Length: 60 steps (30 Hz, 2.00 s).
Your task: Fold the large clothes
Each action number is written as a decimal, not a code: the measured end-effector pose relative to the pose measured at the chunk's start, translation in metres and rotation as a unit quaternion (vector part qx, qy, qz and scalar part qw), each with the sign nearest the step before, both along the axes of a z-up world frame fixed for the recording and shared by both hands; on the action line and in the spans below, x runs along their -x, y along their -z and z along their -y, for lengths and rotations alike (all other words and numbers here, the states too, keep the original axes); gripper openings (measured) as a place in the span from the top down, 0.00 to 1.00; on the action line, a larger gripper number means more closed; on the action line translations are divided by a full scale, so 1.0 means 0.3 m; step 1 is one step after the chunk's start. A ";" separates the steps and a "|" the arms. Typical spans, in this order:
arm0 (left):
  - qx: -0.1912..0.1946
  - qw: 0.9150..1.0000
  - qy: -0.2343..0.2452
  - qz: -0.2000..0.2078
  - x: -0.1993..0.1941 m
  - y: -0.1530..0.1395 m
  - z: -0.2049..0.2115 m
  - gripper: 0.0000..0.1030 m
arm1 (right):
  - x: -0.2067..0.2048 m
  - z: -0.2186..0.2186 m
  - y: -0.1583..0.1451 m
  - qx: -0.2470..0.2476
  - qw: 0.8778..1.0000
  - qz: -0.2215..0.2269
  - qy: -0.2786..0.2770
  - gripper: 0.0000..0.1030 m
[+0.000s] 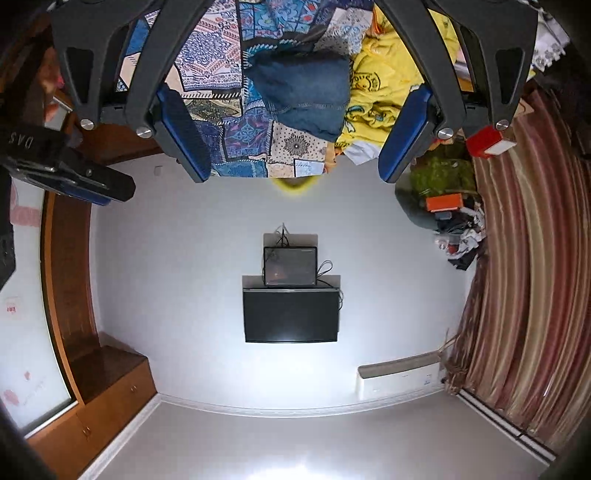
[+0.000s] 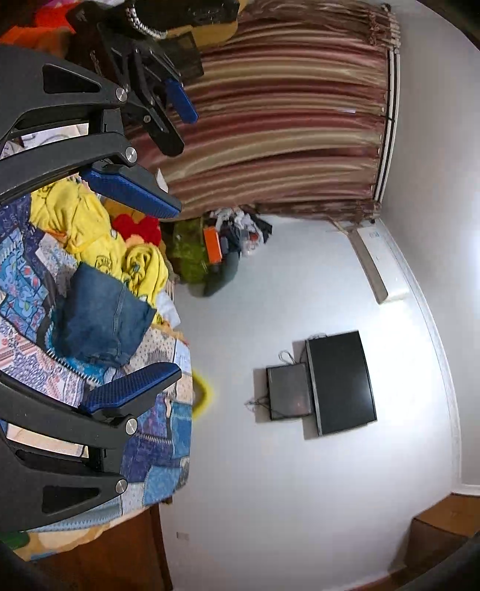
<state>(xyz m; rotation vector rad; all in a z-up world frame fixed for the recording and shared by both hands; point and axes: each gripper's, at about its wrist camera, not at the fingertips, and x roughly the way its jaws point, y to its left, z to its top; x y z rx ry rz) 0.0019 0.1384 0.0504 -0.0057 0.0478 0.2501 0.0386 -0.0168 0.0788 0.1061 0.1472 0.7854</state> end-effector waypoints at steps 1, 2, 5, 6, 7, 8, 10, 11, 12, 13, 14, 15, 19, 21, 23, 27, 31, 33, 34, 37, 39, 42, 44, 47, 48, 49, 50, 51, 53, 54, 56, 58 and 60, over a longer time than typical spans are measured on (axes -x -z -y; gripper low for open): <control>0.002 1.000 -0.003 -0.001 0.004 0.010 0.003 0.03 | 0.007 -0.006 0.008 0.001 1.000 -0.002 0.008 0.21; 0.002 1.000 -0.006 -0.003 0.003 0.019 0.004 0.02 | 0.009 -0.002 0.013 0.002 1.000 -0.004 0.010 0.16; -0.001 1.000 -0.017 -0.007 0.017 0.035 0.018 0.01 | 0.017 -0.007 0.016 0.014 1.000 -0.004 0.014 0.12; 0.000 1.000 -0.020 -0.006 0.022 0.035 0.019 0.01 | 0.020 -0.010 0.015 0.018 1.000 -0.002 0.018 0.08; 0.003 1.000 -0.022 -0.003 0.023 0.036 0.016 0.01 | 0.016 -0.017 0.014 0.022 0.999 0.000 0.024 0.06; 0.006 1.000 -0.021 -0.003 0.022 0.038 0.014 0.01 | 0.028 -0.008 0.012 0.021 0.999 0.003 0.029 0.01; 0.011 1.000 -0.019 -0.004 0.030 0.040 0.018 0.01 | 0.032 -0.004 0.007 0.015 0.999 0.007 0.037 0.00; 0.011 1.000 -0.020 -0.005 0.032 0.041 0.020 0.01 | 0.037 0.004 0.008 0.013 0.999 0.008 0.040 0.00; 0.011 1.000 -0.021 -0.005 0.031 0.039 0.016 0.01 | 0.034 0.006 0.008 0.014 0.999 0.008 0.042 0.00; 0.012 1.000 -0.021 -0.006 0.031 0.040 0.015 0.01 | 0.034 0.007 0.011 0.015 0.999 0.008 0.046 0.00; 0.013 1.000 -0.021 -0.005 0.032 0.039 0.013 0.01 | 0.038 0.009 0.010 0.016 0.999 0.008 0.048 0.00; 0.013 1.000 -0.021 -0.005 0.032 0.039 0.012 0.01 | 0.038 0.009 0.010 0.017 0.999 0.008 0.049 0.00; 0.012 1.000 -0.022 -0.007 0.029 0.048 0.020 0.01 | 0.042 0.008 0.021 0.021 0.998 0.010 0.051 0.00; 0.010 1.000 -0.021 -0.008 0.026 0.051 0.020 0.01 | 0.051 0.008 0.028 0.023 0.998 0.011 0.052 0.00; 0.009 1.000 -0.021 -0.008 0.028 0.056 0.024 0.01 | 0.051 0.009 0.031 0.025 0.998 0.012 0.054 0.00; 0.007 1.000 -0.021 -0.008 0.027 0.057 0.032 0.01 | 0.051 0.006 0.040 0.030 0.998 0.008 0.055 0.00; 0.008 1.000 -0.017 -0.009 0.025 0.059 0.032 0.01 | 0.054 0.007 0.041 0.033 0.998 0.007 0.056 0.00; 0.006 1.000 -0.018 -0.009 0.025 0.058 0.035 0.01 | 0.057 0.013 0.035 0.032 0.998 0.007 0.055 0.00; 0.006 1.000 -0.017 -0.009 0.024 0.057 0.037 0.01 | 0.058 0.015 0.032 0.032 0.998 0.007 0.056 0.00; 0.003 1.000 -0.017 -0.008 0.024 0.055 0.041 0.01 | 0.057 0.014 0.032 0.033 0.998 0.008 0.058 0.00; -0.003 1.000 -0.018 -0.007 0.026 0.055 0.046 0.01 | 0.058 0.015 0.032 0.033 0.998 0.007 0.058 0.00; -0.009 1.000 -0.021 -0.007 0.025 0.054 0.048 0.01 | 0.060 0.018 0.030 0.033 0.998 0.007 0.058 0.00; -0.008 1.000 -0.020 -0.008 0.022 0.052 0.048 0.01 | 0.061 0.018 0.029 0.032 0.998 0.007 0.057 0.00; -0.006 1.000 -0.018 -0.008 0.020 0.052 0.045 0.01 | 0.062 0.019 0.027 0.033 0.998 0.007 0.057 0.00; -0.006 1.000 -0.017 -0.008 0.019 0.052 0.045 0.01 | 0.062 0.020 0.025 0.033 0.998 0.007 0.057 0.00; -0.006 1.000 -0.017 -0.008 0.019 0.052 0.045 0.01 | 0.062 0.019 0.026 0.033 0.998 0.007 0.057 0.00; -0.006 1.000 -0.016 -0.008 0.018 0.052 0.045 0.01 | 0.063 0.021 0.023 0.032 0.998 0.008 0.058 0.00; -0.006 1.000 -0.015 -0.009 0.018 0.052 0.044 0.01 | 0.063 0.022 0.022 0.032 0.998 0.008 0.058 0.00; -0.007 1.000 -0.015 -0.011 0.015 0.053 0.042 0.01 | 0.063 0.024 0.022 0.032 0.998 0.008 0.058 0.00; -0.006 1.000 -0.013 -0.012 0.014 0.054 0.042 0.01 | 0.061 0.024 0.022 0.032 0.998 0.007 0.059 0.00; -0.004 1.000 -0.012 -0.013 0.013 0.054 0.040 0.01 | 0.062 0.028 0.022 0.030 0.998 0.007 0.058 0.00; -0.002 1.000 -0.008 -0.015 0.009 0.055 0.035 0.01 | 0.063 0.028 0.022 0.031 0.998 0.007 0.058 0.00; 0.000 1.000 -0.003 -0.016 0.008 0.055 0.032 0.01 | 0.065 0.030 0.021 0.032 0.998 0.007 0.058 0.00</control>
